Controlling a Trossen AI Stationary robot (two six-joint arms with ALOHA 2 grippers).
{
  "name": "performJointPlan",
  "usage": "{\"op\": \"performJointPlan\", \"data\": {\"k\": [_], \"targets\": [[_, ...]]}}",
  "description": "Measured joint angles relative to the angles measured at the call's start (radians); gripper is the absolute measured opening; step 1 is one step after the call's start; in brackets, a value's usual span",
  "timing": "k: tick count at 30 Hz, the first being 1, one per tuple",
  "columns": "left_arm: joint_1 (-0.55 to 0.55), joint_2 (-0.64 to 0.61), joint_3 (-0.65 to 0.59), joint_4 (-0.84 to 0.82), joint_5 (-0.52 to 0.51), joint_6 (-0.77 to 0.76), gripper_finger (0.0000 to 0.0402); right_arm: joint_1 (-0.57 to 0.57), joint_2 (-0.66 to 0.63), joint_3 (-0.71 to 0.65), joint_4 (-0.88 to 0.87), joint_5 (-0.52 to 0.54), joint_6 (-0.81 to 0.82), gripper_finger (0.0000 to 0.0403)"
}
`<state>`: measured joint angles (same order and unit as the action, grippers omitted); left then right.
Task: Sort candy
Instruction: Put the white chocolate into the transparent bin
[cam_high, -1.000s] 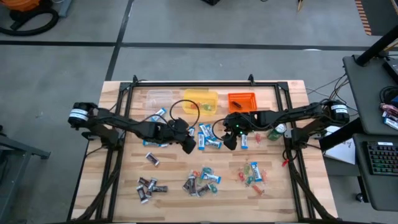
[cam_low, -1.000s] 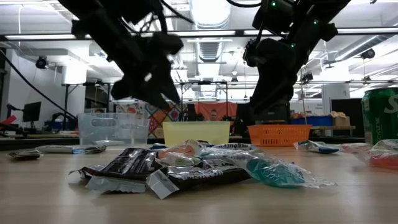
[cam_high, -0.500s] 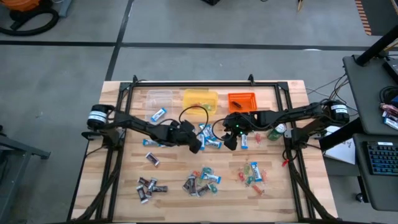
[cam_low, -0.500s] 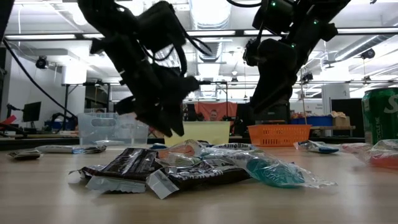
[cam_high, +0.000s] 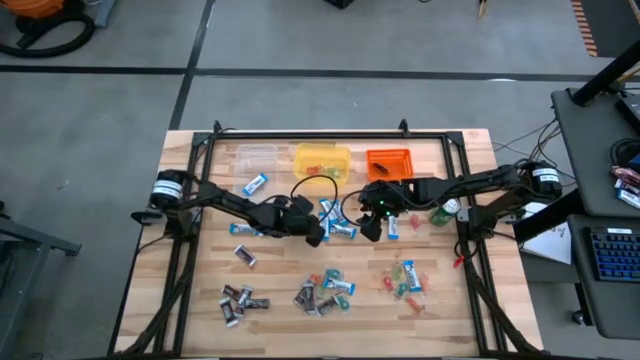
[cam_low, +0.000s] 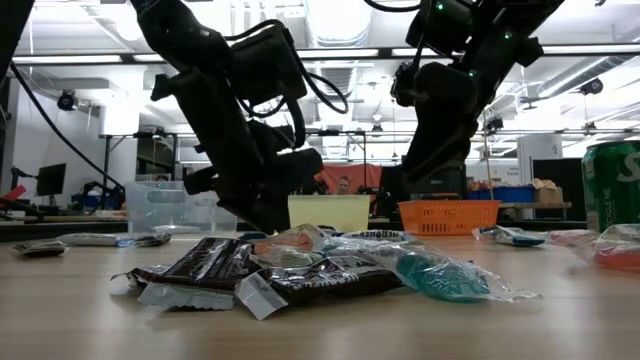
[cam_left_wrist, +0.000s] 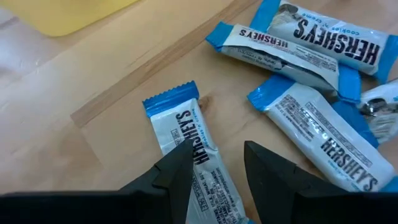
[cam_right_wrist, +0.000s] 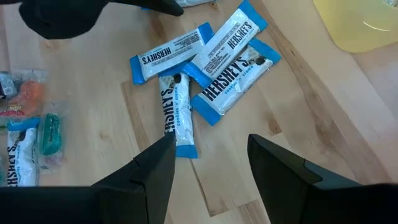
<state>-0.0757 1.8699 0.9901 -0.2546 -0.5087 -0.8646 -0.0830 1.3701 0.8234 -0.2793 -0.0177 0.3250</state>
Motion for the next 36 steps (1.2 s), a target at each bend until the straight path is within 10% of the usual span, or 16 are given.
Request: {"op": "performJointPlan", "data": {"k": [11, 36], "targets": [[-0.009, 0.002, 0.001, 0.007, 0.055, -0.001, 0.0009, 0.0, 0.0, 0.0, 0.0, 0.0, -0.012, 0.0192], [-0.05, -0.186, -0.015, -0.063, 0.314, 0.535, 0.0035, 0.007, 0.0, -0.019, 0.026, 0.0, -0.015, 0.0192]]}}
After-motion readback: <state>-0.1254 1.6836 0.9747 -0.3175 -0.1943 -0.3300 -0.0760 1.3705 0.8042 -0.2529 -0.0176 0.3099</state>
